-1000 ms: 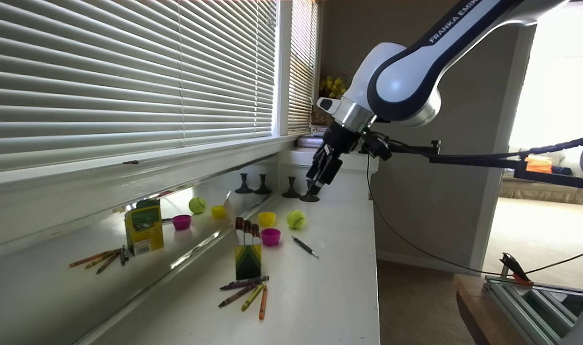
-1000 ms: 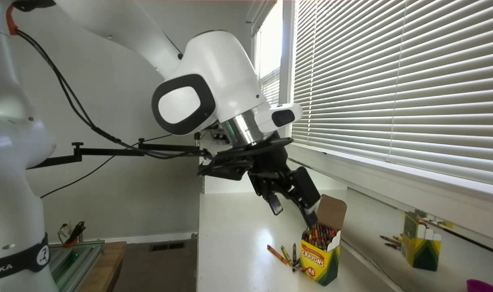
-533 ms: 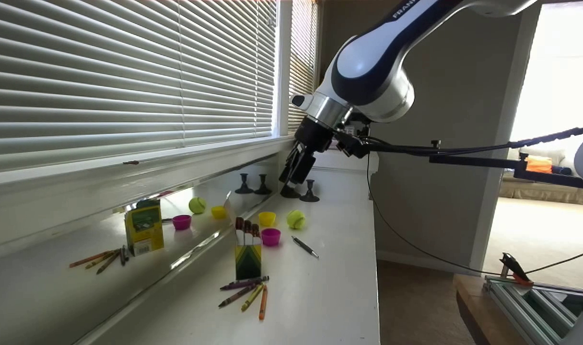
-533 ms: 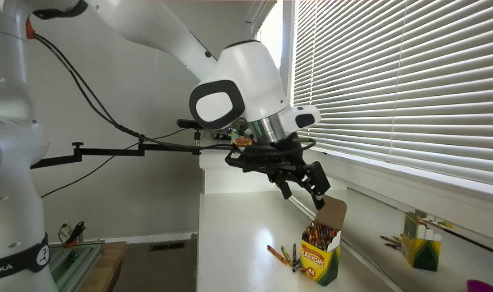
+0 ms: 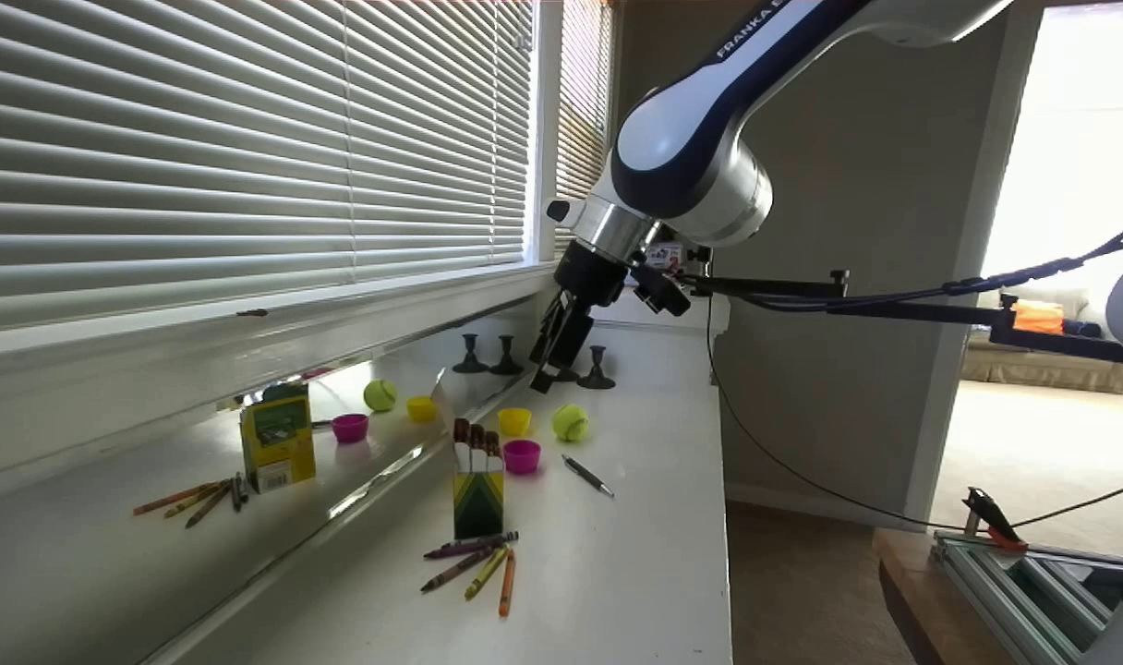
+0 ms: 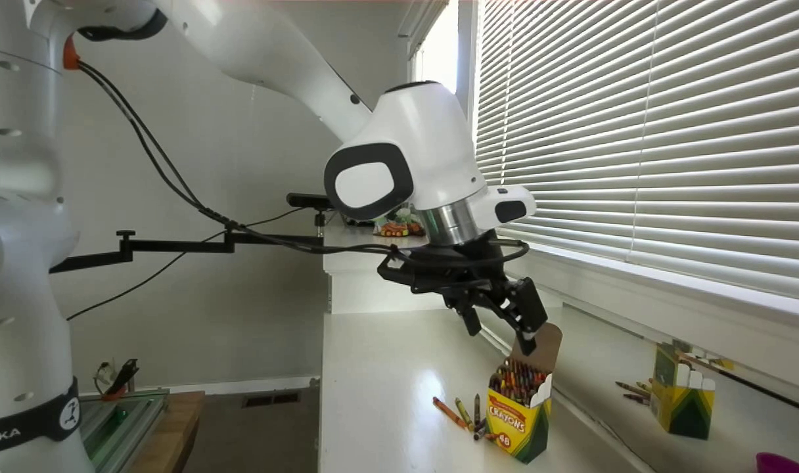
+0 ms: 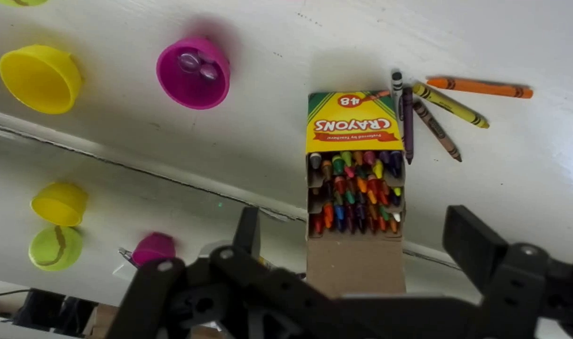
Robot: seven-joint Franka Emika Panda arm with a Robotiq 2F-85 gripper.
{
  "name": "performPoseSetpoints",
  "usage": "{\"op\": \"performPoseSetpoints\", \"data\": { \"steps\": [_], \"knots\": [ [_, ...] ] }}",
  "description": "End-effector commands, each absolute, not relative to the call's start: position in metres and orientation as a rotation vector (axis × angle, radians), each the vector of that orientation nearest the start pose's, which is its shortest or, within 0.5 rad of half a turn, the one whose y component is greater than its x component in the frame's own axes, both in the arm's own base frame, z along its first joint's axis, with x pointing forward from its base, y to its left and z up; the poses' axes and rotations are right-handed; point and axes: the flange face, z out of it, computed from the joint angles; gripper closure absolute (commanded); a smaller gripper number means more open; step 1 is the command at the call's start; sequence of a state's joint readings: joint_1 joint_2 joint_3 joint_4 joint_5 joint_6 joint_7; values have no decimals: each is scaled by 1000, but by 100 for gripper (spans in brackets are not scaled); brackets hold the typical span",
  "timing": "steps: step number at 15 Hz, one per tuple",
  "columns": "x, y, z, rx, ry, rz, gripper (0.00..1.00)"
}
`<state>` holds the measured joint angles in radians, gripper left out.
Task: Remove one yellow crayon from the box and place it on the counter.
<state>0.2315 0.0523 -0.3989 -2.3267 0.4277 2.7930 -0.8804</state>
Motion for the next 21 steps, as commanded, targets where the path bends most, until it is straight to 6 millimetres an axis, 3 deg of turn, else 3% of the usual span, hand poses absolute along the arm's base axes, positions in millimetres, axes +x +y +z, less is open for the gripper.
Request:
{"op": "performPoseSetpoints", "data": {
  "steps": [1, 7, 8, 9, 11, 16, 20, 21],
  "knots": [
    [541, -97, 347, -3017, -588, -698, 0],
    [547, -93, 331, -3040, -609, -686, 0],
    [548, -95, 330, -3043, -606, -684, 5],
    [548, -96, 329, -3039, -604, -685, 26],
    [549, -99, 328, -3028, -587, -697, 31],
    [554, -105, 325, -2982, -559, -749, 69],
    [563, -110, 315, -2962, -566, -777, 78],
    [565, -111, 310, -2963, -571, -770, 74]
  ]
}}
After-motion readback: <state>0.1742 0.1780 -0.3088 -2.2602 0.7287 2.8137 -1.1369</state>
